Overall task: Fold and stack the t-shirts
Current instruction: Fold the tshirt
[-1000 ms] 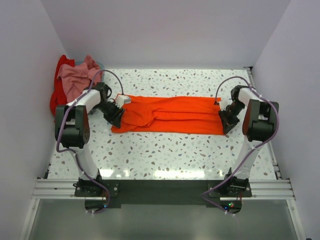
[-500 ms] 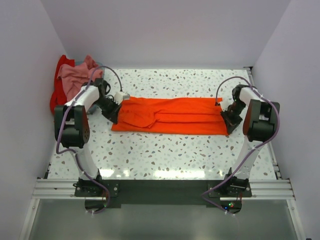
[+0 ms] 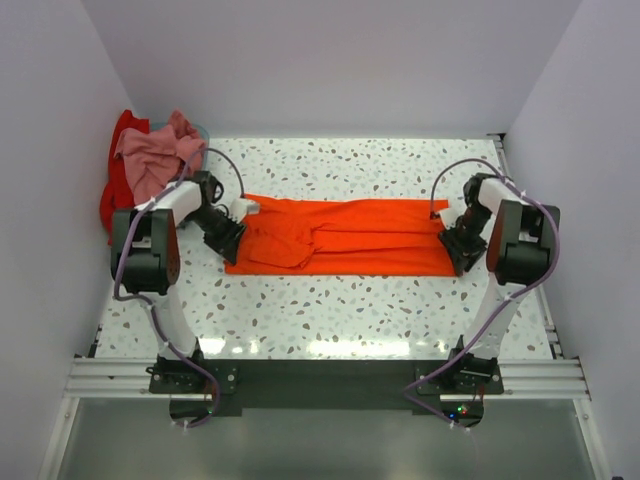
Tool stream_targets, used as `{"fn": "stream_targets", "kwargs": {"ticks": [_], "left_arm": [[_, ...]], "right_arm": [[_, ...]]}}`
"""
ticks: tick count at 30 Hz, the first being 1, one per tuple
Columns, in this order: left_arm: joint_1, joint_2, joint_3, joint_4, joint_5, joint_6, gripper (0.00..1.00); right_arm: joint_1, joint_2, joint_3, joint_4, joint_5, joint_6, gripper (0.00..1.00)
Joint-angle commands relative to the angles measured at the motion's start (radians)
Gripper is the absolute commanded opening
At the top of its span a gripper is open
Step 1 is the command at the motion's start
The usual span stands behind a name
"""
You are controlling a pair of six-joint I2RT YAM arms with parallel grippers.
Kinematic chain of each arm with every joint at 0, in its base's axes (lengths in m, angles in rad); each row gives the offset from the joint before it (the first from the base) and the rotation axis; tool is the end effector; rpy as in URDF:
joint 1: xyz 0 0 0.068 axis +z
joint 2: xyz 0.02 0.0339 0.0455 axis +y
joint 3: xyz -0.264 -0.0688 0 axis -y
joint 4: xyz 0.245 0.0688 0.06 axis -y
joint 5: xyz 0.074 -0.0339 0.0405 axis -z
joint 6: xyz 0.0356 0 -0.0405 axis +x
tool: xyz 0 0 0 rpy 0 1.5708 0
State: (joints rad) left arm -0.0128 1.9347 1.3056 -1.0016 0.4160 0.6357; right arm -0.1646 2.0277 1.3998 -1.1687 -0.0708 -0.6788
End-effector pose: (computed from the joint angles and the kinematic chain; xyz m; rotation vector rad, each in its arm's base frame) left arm 0.3408 -0.0187 0.1582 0.9394 2.8547 -0.6313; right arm 0.3412 -0.0541 0.1483 0.7400 -2.8614 -0.2327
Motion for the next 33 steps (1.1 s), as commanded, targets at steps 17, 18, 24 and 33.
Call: {"fn": "stream_targets", "kwargs": {"ticks": [17, 18, 24, 33], "left_arm": [[-0.026, -0.227, -0.111, 0.161, 0.239, -0.234, 0.5], [-0.027, -0.223, -0.12, 0.187, 0.239, -0.247, 0.51], [-0.036, -0.192, -0.16, 0.294, 0.211, -0.326, 0.53], [-0.036, -0.123, -0.163, 0.34, 0.204, -0.37, 0.52]], "right_arm": [[0.398, -0.285, 0.041, 0.395, -0.523, 0.604, 0.43], [0.449, -0.271, 0.031, 0.496, -0.53, 0.651, 0.44], [0.622, -0.17, 0.002, 0.801, -0.515, 0.955, 0.46], [0.787, -0.008, 0.047, 0.932, -0.454, 1.222, 0.48]]}}
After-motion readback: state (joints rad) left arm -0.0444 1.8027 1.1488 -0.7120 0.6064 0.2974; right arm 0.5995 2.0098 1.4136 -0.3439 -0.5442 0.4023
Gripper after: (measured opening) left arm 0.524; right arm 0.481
